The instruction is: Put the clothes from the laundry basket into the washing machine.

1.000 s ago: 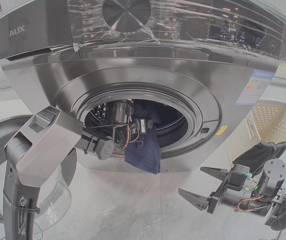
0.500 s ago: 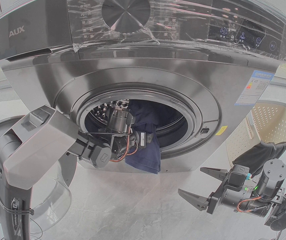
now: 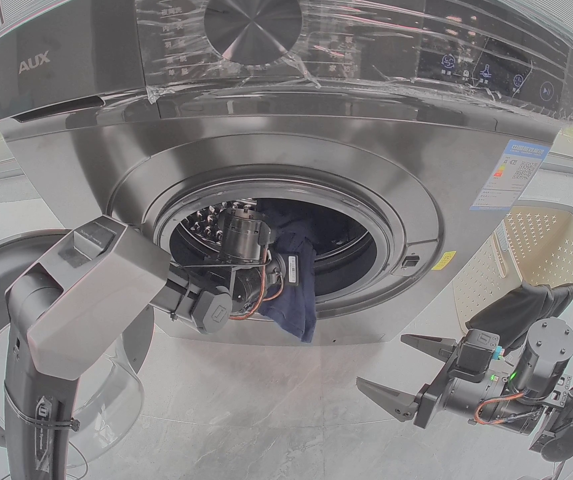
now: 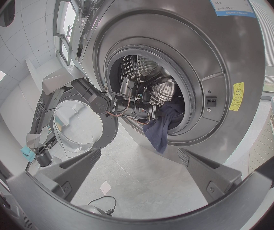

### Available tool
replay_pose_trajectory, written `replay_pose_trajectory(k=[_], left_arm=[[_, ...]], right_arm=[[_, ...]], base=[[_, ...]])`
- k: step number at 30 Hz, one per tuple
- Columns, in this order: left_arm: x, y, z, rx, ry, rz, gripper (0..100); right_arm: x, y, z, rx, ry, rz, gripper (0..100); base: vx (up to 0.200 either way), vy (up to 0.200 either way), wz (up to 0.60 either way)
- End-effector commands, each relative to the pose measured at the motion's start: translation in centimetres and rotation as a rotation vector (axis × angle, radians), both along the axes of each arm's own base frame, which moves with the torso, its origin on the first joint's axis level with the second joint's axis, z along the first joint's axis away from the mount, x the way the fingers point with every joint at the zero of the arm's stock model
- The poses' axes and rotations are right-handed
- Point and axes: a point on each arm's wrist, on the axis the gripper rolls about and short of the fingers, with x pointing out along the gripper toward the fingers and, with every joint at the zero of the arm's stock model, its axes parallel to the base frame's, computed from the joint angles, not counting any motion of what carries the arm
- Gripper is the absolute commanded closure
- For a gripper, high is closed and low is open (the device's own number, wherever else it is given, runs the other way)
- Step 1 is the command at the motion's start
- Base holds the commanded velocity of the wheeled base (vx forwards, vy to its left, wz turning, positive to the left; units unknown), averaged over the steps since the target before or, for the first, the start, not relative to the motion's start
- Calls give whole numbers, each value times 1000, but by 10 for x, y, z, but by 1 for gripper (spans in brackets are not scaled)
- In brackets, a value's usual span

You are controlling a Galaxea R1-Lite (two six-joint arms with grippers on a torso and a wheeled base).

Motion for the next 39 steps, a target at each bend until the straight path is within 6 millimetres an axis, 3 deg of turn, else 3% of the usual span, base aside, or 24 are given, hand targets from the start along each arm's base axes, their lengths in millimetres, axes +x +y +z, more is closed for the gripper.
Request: replay_pose_trajectory(k=[1, 4, 10, 15, 28, 29, 33, 39], left_arm=[[25, -9, 3, -95, -117, 39, 100], [46, -13, 12, -164, -244, 96, 100], [65, -18, 26, -231, -352, 118, 100], [77, -15, 19, -236, -376, 155, 100], [82, -5, 22, -241, -390, 176, 100], [81, -6, 23, -241, -388, 174, 0], [73, -10, 34, -240, -371, 161, 0], [59, -17, 16, -168, -250, 134, 0]], right_arm=[[0, 0, 0, 0, 0, 0, 0], [0, 0, 0, 0, 0, 0, 0], [1, 0, -1, -1, 4, -2, 0], [1, 0, -2, -5, 7, -2, 0], [2, 2, -5, -13, 19, 1, 0], [2, 1, -5, -13, 19, 0, 0], [2, 1, -5, -13, 21, -1, 0], [2, 2, -5, -13, 19, 1, 0]], base=[[0, 0, 0], [0, 0, 0], [0, 0, 0], [0, 0, 0], [0, 0, 0], [0, 0, 0], [0, 0, 0], [0, 0, 0]])
